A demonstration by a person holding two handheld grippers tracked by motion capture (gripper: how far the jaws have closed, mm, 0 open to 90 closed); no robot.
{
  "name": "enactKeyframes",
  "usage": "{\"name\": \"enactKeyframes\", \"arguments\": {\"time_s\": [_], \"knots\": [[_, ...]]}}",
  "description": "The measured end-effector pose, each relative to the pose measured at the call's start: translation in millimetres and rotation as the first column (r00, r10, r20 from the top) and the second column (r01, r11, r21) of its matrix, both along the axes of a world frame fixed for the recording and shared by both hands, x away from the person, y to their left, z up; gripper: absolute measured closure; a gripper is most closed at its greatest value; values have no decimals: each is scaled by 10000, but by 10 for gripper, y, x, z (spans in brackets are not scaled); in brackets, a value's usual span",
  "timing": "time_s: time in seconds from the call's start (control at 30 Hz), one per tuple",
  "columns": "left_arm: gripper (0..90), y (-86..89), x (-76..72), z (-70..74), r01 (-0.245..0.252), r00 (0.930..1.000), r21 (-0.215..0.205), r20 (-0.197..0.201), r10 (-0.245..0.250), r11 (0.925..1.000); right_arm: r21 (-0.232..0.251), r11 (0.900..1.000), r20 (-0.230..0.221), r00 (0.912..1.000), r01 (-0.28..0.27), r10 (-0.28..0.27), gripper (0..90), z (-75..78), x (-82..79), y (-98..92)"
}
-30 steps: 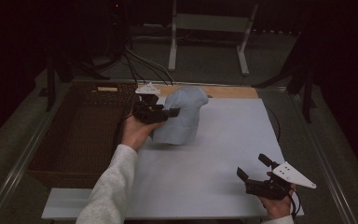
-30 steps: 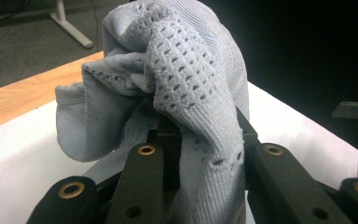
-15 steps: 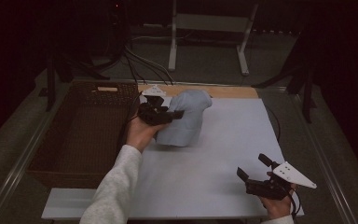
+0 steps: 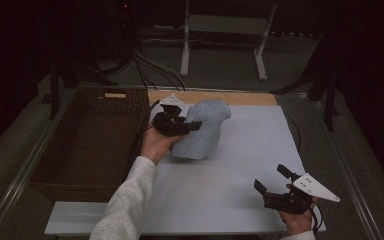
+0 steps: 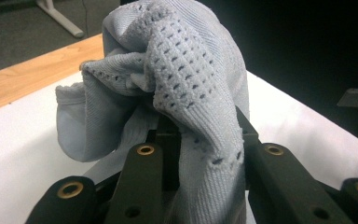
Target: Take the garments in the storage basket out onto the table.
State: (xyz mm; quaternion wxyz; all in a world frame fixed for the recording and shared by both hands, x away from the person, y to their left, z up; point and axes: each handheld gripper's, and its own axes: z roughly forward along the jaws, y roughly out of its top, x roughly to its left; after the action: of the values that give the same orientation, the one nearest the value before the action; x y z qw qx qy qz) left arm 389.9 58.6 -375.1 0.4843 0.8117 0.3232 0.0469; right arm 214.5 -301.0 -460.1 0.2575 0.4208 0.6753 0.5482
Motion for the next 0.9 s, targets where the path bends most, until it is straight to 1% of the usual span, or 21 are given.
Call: {"name": "enactKeyframes", "arguments": {"time_s": [0.13, 0.27, 0.33, 0.5, 0.63, 0.7, 0.77, 0.9], "knots": [[729, -41, -1, -31, 47, 10000, 39, -30, -47, 10000, -35, 10000, -7, 10000, -18, 18, 6, -2, -1, -2], [729, -80, 7, -76, 202, 9998, -59, -87, -202, 9998, 20, 10000, -10, 10000, -15, 15, 6, -1, 3, -7], [730, -98, 13, -99, 226, 9997, 2, -97, -226, 9997, 14, 10000, -43, 10000, -44, 44, 6, -3, 5, -9], [730, -138, 19, -169, 171, 9995, 96, -252, -168, 9998, 36, 9999, -48, 9999, -100, 100, 6, -5, 6, -11], [729, -148, 28, -238, 136, 9995, 27, -300, -135, 9999, 46, 9999, -52, 9999, -97, 98, 6, -7, 8, -11], [729, -156, 31, -269, 112, 9992, 68, -373, -109, 9999, 44, 9999, -73, 9999, -116, 117, 6, -9, 9, -10], [725, -168, 32, -299, 37, 9989, 15, -464, -36, 10000, 41, 9999, -79, 9999, -122, 122, 6, -11, 11, -10], [715, -192, 40, -347, -88, 9980, 102, -618, 94, 9999, 57, 9999, -108, 9999, -122, 123, 6, -12, 11, -10]]}}
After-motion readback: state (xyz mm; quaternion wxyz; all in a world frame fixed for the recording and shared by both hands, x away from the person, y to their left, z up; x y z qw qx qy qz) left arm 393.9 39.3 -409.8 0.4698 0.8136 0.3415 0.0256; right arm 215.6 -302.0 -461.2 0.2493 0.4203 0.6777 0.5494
